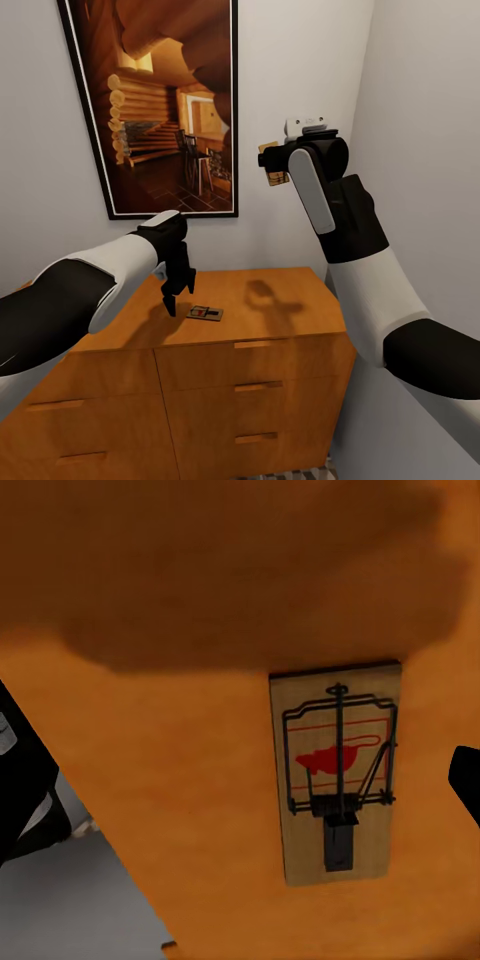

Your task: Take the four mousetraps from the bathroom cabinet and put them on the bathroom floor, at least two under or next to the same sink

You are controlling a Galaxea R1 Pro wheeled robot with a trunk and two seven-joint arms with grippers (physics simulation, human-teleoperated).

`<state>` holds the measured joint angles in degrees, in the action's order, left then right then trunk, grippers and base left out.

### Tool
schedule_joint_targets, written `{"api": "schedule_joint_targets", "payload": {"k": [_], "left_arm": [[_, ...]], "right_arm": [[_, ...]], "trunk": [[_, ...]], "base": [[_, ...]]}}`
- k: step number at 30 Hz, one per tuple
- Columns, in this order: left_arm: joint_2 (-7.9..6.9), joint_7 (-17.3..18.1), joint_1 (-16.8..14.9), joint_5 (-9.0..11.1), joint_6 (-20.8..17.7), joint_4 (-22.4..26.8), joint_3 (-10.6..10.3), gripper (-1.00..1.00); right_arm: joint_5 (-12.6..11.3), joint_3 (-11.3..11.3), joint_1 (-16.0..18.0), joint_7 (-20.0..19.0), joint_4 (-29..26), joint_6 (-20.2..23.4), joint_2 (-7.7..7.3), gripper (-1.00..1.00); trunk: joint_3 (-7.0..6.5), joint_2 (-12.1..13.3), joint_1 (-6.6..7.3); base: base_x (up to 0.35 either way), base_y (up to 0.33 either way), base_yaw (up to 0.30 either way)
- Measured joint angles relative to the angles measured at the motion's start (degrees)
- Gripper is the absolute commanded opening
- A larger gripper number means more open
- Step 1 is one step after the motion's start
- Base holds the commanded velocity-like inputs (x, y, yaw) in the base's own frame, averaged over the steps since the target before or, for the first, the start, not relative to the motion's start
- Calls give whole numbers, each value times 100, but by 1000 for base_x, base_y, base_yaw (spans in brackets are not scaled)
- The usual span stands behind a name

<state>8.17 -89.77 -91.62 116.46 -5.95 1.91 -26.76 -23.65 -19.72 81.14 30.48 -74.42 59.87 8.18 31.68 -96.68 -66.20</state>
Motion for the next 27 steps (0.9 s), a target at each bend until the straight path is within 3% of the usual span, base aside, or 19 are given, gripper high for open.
{"api": "schedule_joint_targets", "payload": {"k": [6,13,27], "left_arm": [[0,0,1,-2,-3,13,0,100],[0,0,6,-7,-4,35,0,100],[2,3,9,-1,-4,213,5,100]], "right_arm": [[0,0,0,-5,0,0,0,-100],[-2,0,-1,-8,0,0,0,-100],[0,-2,-1,-8,0,0,0,-100]], "trunk": [[0,0,0],[125,-279,-153],[126,-281,-154]], "base": [[0,0,0],[0,0,0],[0,0,0]]}}
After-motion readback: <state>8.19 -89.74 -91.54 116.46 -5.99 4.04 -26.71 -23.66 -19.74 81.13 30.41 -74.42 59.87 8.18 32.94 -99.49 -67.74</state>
